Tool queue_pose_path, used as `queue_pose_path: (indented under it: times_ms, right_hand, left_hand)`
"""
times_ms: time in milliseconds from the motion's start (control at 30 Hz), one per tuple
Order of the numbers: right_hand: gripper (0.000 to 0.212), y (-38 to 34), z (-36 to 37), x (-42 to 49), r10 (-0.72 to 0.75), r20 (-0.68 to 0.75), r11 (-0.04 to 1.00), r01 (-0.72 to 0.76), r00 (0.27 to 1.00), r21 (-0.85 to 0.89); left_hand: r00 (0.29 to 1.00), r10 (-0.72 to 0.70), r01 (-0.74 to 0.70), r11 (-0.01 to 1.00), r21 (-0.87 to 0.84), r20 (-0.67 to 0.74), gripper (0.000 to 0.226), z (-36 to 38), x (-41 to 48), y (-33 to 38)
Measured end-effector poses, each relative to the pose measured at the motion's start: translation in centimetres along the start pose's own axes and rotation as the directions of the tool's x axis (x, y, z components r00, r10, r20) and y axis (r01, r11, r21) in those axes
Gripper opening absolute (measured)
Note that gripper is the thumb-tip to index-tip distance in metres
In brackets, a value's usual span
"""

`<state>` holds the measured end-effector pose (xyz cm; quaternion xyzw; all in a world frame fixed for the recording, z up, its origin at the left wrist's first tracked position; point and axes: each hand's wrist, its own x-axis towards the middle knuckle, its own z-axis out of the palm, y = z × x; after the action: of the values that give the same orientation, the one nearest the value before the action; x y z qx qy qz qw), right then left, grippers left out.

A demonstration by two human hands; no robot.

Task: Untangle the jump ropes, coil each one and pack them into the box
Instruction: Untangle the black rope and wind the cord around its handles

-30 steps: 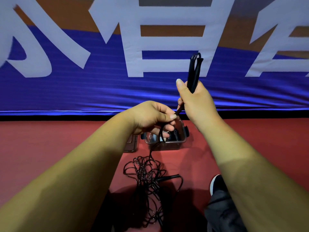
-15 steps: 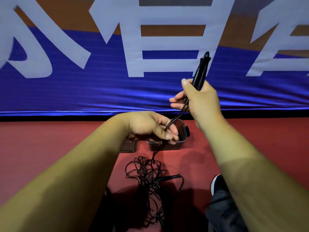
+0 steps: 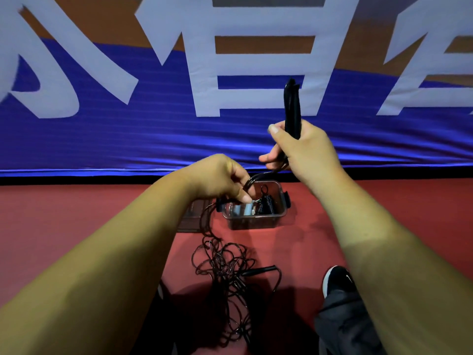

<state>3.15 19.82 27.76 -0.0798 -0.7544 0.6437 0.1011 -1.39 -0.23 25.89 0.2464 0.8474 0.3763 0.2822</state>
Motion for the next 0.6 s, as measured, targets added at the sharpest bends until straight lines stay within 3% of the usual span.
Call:
queue_pose_path:
  times_ms: [100,267,400,600]
  right_hand:
    - [0.012,0.3,-0.4,0.2,0.007,0.045,0.99,0.0,0.999,-0.138]
    - [0.019,1.1,-0.4,-0.1,0.115,0.181,0.986,-0.089,0.977,-0.143]
    - [0.042,0.8,0.1,-1.0,0.199,0.376,0.979,-0.169,0.905,-0.112]
    - [0.039,0.7,0.5,-1.4,0.266,0.533,0.964,-0.21,0.803,-0.164]
  left_hand:
    - [0.992,0.007,0.001,0.998,0.067,-0.127,0.017,-0.5,0.2,0.0]
    - [0.964,0.013,0.003,0.998,0.06,-0.266,0.01,-1.5,0.4,-0.9]
    - [0.917,0.024,0.005,0.997,0.072,-0.397,0.015,-1.9,0.9,-1.2]
    - [0.891,0.068,-0.097,0.994,-0.041,-0.449,0.017,-1.9,1.2,-1.2]
